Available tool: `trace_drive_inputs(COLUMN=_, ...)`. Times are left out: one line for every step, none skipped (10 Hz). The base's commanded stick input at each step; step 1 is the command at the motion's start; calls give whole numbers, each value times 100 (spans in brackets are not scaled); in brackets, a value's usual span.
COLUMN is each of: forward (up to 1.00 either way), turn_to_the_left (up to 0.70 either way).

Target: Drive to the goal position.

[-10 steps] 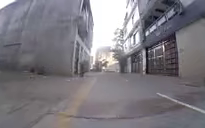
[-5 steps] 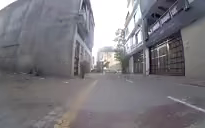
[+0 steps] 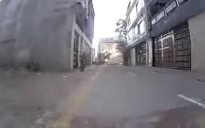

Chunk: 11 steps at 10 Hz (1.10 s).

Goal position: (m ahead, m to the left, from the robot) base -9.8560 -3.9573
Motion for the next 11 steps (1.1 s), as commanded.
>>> trace_drive_inputs(forward=85, turn_to_the_left=-34)
trace_drive_inputs(forward=85, turn_to_the_left=-24)
trace_drive_inputs(forward=85, turn_to_the_left=-8)
trace_drive_inputs(forward=85, turn_to_the_left=0)
trace_drive_inputs(forward=85, turn_to_the_left=0)
trace_drive_inputs(forward=85, turn_to_the_left=0)
trace_drive_inputs(forward=85, turn_to_the_left=0)
trace_drive_inputs(forward=85, turn_to_the_left=0)
trace_drive_inputs(forward=85, turn_to_the_left=0)
trace_drive_inputs(forward=85, turn_to_the_left=0)
trace_drive_inputs(forward=85, turn_to_the_left=0)
